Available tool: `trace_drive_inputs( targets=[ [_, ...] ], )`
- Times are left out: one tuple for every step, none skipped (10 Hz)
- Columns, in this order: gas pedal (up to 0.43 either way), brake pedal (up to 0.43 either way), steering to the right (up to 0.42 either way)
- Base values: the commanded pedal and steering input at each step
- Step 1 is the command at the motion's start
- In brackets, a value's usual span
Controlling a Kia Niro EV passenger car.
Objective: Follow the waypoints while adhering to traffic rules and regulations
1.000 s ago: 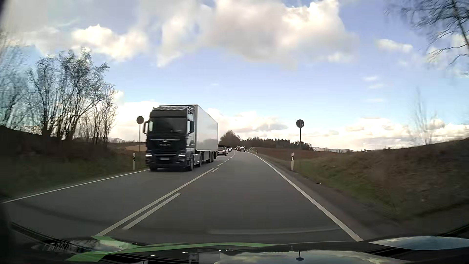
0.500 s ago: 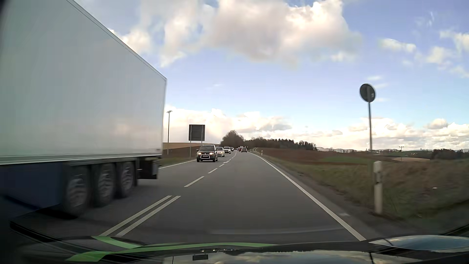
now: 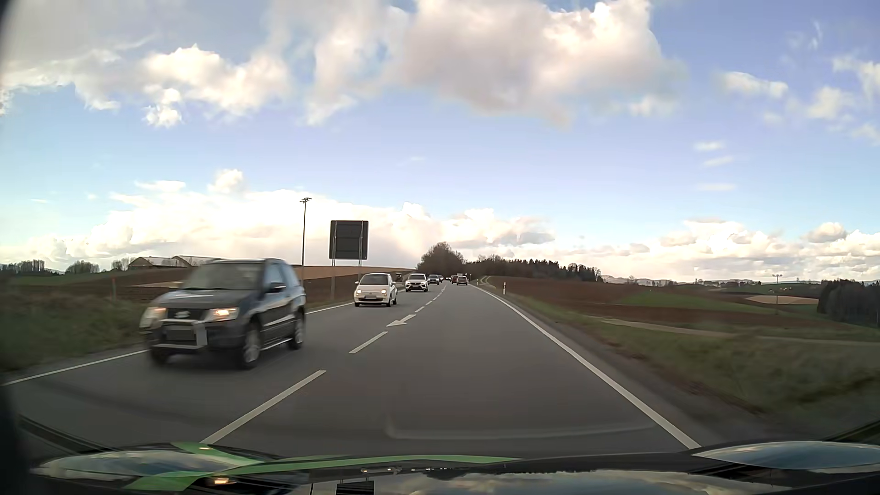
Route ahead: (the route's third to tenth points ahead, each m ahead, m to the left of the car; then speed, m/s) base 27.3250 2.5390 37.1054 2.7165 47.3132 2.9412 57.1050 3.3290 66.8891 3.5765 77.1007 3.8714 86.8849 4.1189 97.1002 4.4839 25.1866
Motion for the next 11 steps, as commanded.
trace_drive_inputs(
  targets=[
    [0.220,0.000,-0.009],
    [0.220,0.000,-0.009],
    [0.209,0.000,-0.009],
    [0.209,0.000,-0.008],
    [0.209,0.000,-0.008],
    [0.209,0.000,-0.008],
    [0.209,0.000,-0.008],
    [0.197,0.000,-0.007],
    [0.177,0.000,-0.005],
    [0.169,0.000,-0.004],
    [0.150,0.000,-0.004]
  ],
)
